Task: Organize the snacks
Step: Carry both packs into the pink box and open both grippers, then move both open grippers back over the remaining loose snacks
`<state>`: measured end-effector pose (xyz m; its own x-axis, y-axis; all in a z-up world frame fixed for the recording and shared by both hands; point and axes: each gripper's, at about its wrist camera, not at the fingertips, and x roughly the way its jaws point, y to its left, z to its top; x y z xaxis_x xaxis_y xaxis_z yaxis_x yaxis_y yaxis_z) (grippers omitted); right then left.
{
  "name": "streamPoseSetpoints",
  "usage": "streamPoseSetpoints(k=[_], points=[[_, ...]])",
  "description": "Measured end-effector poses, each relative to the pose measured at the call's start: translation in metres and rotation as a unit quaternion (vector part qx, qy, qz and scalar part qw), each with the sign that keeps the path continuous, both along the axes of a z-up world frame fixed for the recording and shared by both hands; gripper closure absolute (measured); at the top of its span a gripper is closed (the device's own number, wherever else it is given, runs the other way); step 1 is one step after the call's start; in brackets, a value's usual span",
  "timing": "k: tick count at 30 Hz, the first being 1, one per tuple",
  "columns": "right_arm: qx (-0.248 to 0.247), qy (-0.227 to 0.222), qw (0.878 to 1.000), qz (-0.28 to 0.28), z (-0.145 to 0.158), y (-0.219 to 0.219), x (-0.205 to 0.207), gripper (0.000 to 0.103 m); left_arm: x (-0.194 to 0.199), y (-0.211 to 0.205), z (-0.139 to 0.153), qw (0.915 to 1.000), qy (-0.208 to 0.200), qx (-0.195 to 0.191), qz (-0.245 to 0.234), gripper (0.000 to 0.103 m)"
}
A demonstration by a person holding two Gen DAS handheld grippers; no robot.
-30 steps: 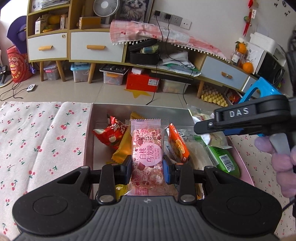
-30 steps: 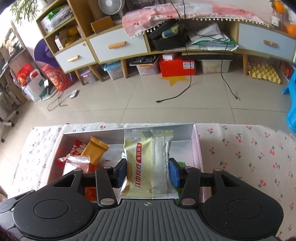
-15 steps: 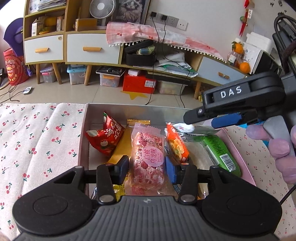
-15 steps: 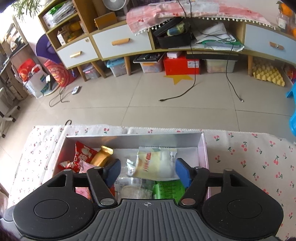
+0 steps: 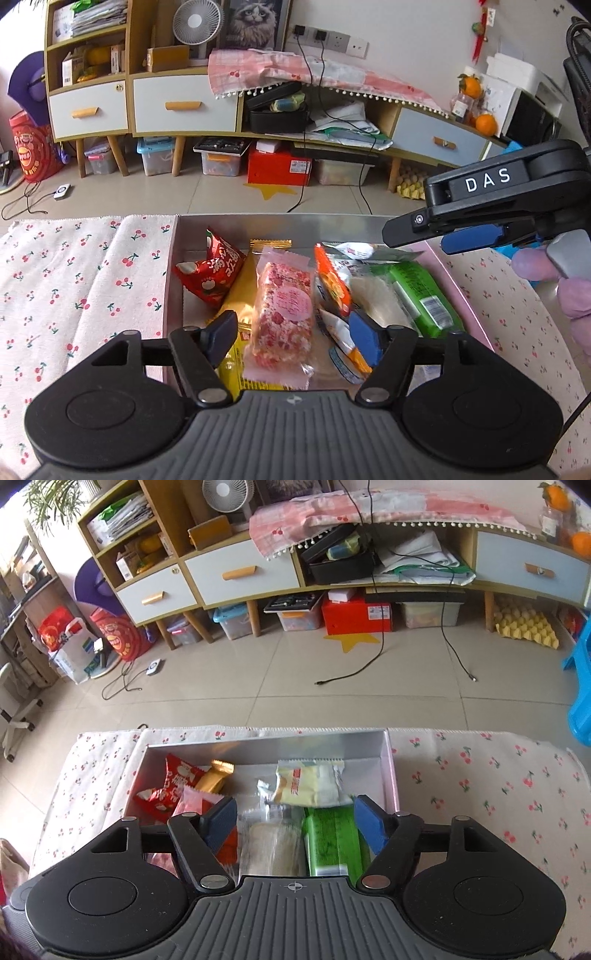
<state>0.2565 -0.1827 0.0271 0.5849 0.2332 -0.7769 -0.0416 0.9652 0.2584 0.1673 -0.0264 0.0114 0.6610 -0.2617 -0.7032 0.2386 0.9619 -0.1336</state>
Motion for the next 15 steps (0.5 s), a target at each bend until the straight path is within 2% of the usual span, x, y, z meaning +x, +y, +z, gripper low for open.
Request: streamPoseSetpoints(k=[4,15], points=[[0.007,-0.001,1.0,-0.006,0.006,-0.005,-0.018,0.025,-0.01,-0.002,0.007,0.9999,-0.001,0.011,-0.005,0.029],[0.005,-0.015,1.0,-0.006,0.025,-0.008,-0.078,0.016,-0.047,-0.002,0.024,0.9996,0.002,0.026,-0.008,0.008]])
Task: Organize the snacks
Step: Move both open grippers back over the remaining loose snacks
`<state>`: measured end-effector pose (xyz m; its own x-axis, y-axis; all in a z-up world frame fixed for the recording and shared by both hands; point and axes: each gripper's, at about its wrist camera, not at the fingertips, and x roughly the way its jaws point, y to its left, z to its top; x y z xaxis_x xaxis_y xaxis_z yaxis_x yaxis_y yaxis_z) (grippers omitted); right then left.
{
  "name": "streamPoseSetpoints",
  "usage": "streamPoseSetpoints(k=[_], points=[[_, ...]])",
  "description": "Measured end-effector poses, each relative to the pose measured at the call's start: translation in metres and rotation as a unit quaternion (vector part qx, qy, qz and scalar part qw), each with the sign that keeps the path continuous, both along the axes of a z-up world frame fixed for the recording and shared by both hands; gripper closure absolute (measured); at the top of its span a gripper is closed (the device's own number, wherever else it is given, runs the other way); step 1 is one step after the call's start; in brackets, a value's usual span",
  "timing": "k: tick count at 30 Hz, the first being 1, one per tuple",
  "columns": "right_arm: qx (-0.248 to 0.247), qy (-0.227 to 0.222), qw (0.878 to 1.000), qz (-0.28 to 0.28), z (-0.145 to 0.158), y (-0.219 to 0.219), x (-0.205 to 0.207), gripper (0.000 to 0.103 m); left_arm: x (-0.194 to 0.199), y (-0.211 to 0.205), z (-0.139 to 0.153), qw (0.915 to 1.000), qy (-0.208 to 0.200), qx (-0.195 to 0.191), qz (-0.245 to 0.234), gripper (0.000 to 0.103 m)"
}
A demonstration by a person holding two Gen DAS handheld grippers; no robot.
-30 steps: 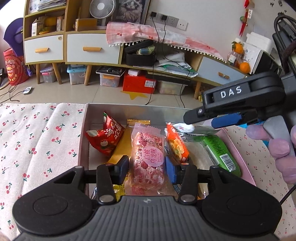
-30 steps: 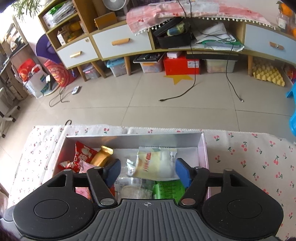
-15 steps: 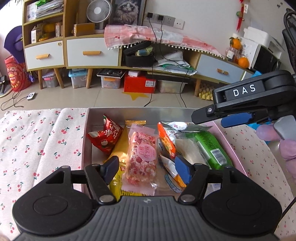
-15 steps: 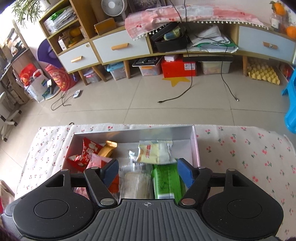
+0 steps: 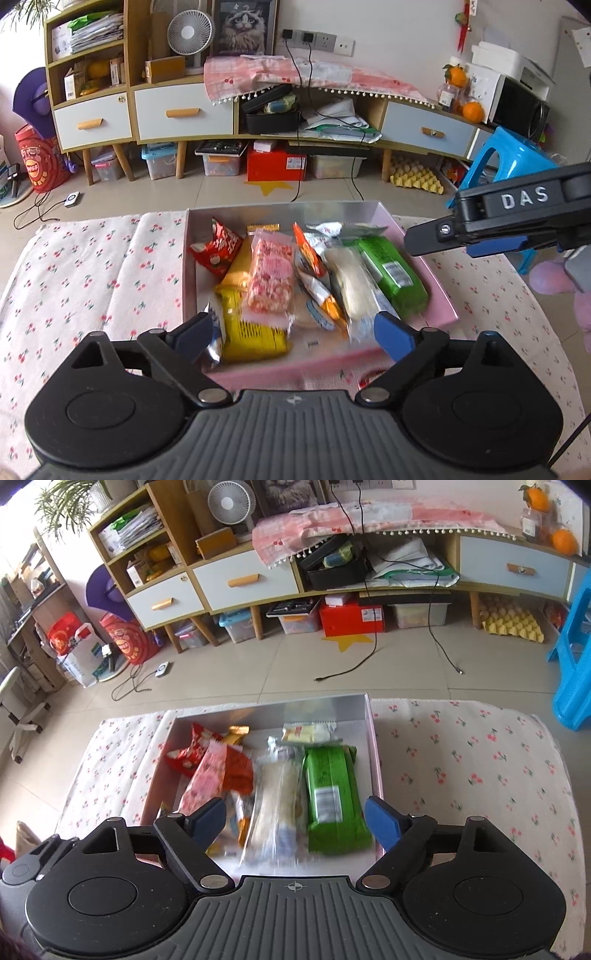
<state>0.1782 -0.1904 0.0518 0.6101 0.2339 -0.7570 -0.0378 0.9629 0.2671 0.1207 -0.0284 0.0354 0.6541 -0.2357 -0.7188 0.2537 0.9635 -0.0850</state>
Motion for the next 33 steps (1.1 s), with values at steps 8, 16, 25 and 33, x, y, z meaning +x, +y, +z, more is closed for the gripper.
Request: streamPoseSetpoints(k=[8,16,25,33], points=[[-0.005,-0.001,1.0,-0.012,-0.007,0.0,-0.047,0.014,-0.028,0.0,0.0,0.9997,0.021,0.015,-0.001,0.003],[-0.016,-0.005,1.0,-0.004,-0.029,0.001,-0.081,0.014,-0.047,0.006,-0.013,0.9994,0.028,0.018,0.004,0.001],[0.01,0.052,0.998,-0.023,-0.06,-0.005,-0.083,0.014,-0.061,-0.013,-0.04,0.997,0.046,0.032,-0.053,0.004],[0.029,0.063,0.997,-0.02,-0.078,0.001,-0.073,0.014,-0.066,-0.038,-0.059,0.9885,0.048,0.043,-0.137,0.032]])
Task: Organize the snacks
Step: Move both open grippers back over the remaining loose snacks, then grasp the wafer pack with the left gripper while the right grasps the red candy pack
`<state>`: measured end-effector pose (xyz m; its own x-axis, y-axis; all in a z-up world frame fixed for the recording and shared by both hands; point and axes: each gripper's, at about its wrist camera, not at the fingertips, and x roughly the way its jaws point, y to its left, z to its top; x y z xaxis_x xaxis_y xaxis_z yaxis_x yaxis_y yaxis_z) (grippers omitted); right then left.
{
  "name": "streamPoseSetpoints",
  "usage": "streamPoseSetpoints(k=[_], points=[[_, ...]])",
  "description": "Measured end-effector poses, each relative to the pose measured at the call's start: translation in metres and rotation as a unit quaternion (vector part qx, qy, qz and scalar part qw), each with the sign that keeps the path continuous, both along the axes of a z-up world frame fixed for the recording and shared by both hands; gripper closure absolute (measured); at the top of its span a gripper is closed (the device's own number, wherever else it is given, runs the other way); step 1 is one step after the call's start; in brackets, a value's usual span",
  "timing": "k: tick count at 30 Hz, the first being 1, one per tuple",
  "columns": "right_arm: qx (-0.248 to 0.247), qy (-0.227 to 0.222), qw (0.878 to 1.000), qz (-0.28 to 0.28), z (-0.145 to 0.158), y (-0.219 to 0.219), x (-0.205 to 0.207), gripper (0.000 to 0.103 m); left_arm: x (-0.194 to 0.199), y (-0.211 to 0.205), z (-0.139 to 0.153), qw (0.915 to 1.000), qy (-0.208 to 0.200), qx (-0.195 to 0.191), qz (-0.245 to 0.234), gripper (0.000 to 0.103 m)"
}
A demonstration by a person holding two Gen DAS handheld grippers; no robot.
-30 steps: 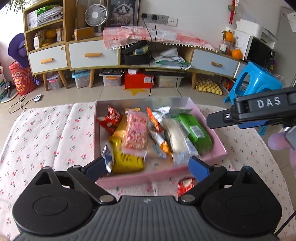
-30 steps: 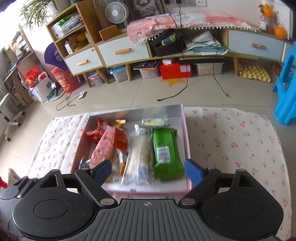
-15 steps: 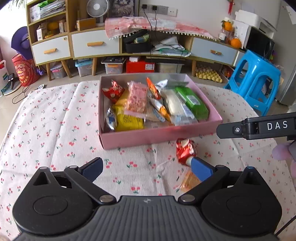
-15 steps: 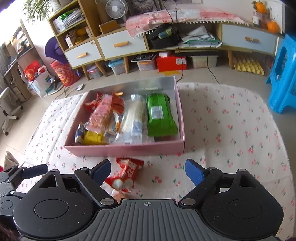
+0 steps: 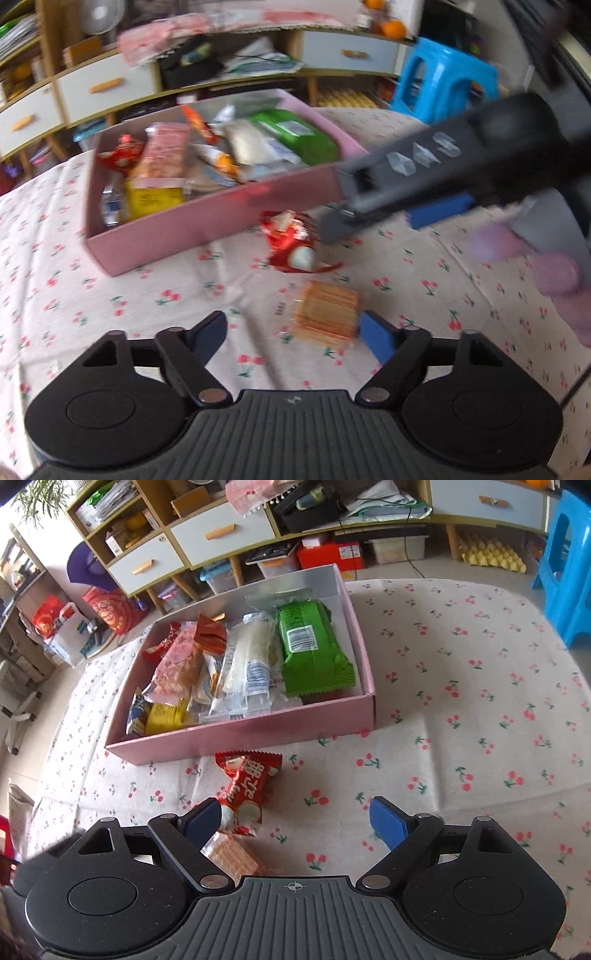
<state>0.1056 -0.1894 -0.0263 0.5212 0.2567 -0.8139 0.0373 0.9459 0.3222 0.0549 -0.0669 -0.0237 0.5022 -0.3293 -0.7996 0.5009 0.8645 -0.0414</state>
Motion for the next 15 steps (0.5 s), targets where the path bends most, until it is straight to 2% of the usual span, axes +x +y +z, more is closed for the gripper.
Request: streamPoseSetpoints(k=[2,4,15], points=[[0.012,-0.007,1.0,0.002,-0.004,0.0,0.003,0.014,-0.001,-0.003,-0.003,0.9999,0.0,-0.002,-0.013,0.045],[0.022,-0.011,1.0,0.006,-0.007,0.0,0.006,0.014,-0.001,-0.005,-0.004,0.9998,0.003,-0.004,-0.021,0.051],[0.052,-0.013,0.998,0.017,-0.012,0.011,0.013,0.016,-0.005,-0.007,-0.001,0.9995,0.01,-0.004,-0.031,0.062]])
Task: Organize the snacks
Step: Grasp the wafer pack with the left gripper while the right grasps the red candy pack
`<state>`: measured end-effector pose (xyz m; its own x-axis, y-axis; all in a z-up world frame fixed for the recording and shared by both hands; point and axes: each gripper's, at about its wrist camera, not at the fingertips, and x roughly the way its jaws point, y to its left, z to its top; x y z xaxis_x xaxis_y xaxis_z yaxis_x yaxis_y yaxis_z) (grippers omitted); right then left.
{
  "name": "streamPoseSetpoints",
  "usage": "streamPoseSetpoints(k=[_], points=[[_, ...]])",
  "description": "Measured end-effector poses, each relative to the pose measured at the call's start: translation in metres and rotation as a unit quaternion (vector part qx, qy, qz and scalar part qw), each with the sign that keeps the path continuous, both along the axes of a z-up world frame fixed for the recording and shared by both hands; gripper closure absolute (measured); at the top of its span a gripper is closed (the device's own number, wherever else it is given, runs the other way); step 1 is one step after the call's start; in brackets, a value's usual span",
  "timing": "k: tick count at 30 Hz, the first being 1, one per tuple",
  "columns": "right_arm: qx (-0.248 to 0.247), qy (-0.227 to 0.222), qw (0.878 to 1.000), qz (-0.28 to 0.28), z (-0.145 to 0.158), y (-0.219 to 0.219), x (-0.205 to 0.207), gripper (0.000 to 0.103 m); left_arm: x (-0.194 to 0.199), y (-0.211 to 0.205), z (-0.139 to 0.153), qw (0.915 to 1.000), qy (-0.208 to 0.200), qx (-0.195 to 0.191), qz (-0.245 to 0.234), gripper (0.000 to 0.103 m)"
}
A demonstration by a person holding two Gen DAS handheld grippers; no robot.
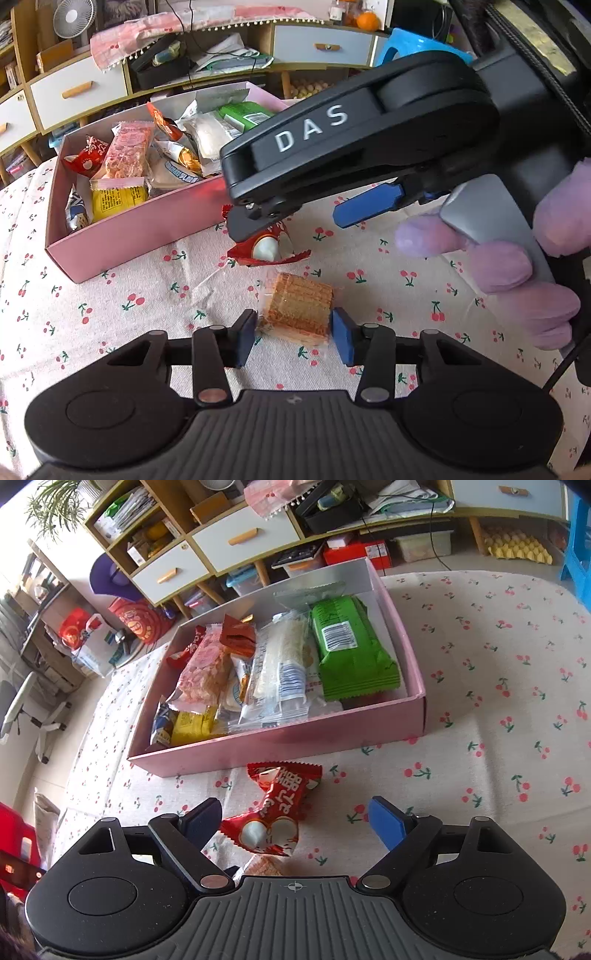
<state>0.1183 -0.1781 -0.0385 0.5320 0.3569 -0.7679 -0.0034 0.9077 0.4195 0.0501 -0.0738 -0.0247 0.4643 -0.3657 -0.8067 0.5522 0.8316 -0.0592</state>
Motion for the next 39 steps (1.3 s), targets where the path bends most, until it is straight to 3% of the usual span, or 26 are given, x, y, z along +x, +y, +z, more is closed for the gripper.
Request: streamPoseSetpoints(k=[16,19,20,21,34,39], points=[[0.028,0.019,0.999,-0.008,-0.011,0.011,0.008,0.052,-0.001,0.043,0.009,0.9983,0.008,0.016,0.055,0.062],[0.023,0.021,1.0,-0.001,-0.011,0.015,0.009,0.067,0.002,0.049,0.011,0.9975,0.005,0.02,0.068,0.062],[0.023,0.024,0.999,0.001,-0.011,0.016,0.008,0.077,0.002,0.05,0.011,0.997,0.006,0.022,0.074,0.062],[0.02,0.03,0.999,0.004,-0.012,0.017,0.008,0.08,0.003,0.051,0.011,0.9965,0.007,0.023,0.08,0.062],[-0.037,0.042,0.998,0.031,-0.002,-0.003,-0.02,0.079,0.007,0.068,0.013,0.9912,0.013,0.034,0.127,0.059],[-0.048,0.037,0.998,0.033,0.0,-0.009,-0.029,0.073,0.003,0.069,0.01,0.9913,0.009,0.042,0.124,0.054]])
